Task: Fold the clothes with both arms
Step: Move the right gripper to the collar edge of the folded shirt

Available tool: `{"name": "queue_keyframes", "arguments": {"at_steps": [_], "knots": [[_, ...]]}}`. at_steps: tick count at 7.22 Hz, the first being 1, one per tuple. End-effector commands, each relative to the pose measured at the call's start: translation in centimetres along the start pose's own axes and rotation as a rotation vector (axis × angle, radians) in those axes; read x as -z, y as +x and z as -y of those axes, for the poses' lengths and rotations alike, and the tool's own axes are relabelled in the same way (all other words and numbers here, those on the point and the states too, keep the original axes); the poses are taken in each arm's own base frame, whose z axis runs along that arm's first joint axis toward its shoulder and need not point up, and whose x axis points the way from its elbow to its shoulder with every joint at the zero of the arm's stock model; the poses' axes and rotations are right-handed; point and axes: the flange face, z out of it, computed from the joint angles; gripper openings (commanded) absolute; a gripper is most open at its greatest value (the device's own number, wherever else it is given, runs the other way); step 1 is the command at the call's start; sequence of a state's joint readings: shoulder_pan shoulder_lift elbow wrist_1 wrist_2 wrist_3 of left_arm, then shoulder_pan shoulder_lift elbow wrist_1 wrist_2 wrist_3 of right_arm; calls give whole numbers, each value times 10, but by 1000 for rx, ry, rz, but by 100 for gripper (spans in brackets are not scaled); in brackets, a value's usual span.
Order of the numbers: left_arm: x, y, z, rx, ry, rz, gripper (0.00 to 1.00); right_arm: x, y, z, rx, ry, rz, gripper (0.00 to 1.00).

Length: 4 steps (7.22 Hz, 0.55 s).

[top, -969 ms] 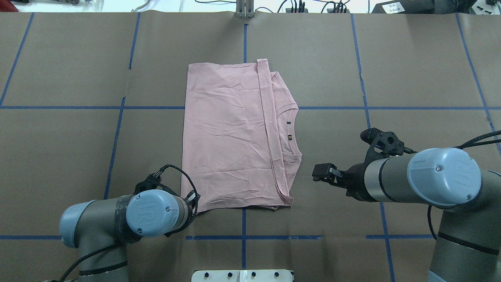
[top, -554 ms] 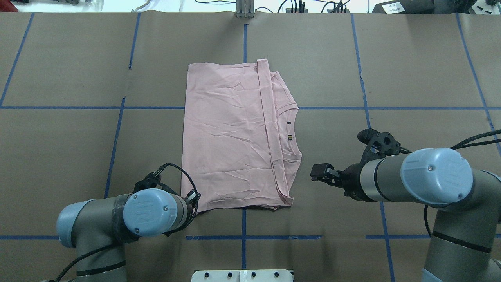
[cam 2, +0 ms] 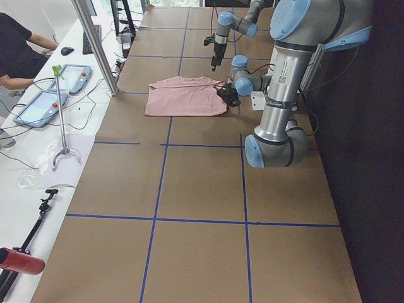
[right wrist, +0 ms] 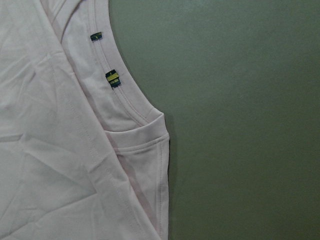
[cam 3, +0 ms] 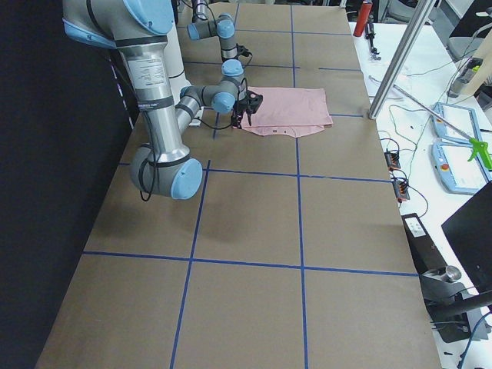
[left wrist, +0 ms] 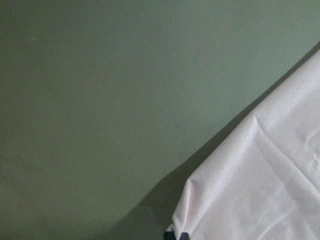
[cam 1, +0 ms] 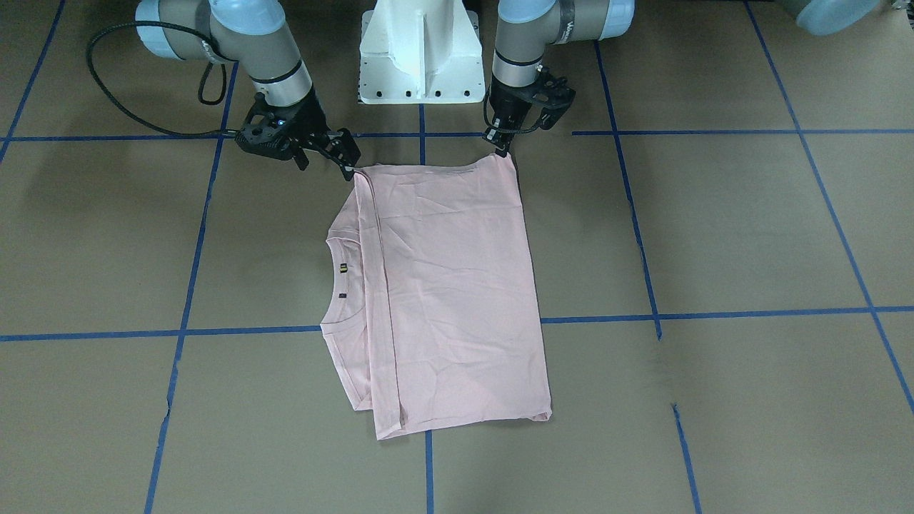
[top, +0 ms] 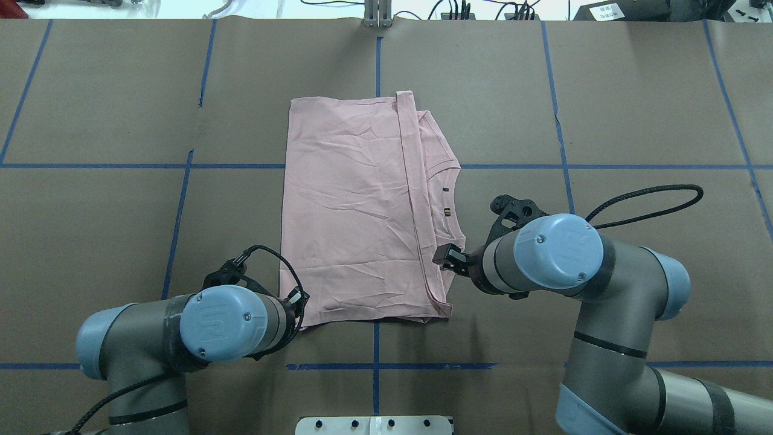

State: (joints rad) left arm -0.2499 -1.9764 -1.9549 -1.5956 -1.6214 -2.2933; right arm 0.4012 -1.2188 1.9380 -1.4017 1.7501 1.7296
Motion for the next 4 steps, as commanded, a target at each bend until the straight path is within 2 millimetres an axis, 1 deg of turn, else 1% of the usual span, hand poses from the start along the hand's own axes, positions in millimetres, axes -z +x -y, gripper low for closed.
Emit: {"name": "queue_keyframes", "arguments": {"at_steps": [1,3,4], "knots": [[5,0,1,-14,2,2,0,-21,-16,-5,8,-3,-31,100],[4,-1,1,-14,4,3,0,-45,-33,-5,11,-2,-57,100],[4,-1,1,-14,4,3,0,-53,-38,-11,15,-9,-65,100]]}}
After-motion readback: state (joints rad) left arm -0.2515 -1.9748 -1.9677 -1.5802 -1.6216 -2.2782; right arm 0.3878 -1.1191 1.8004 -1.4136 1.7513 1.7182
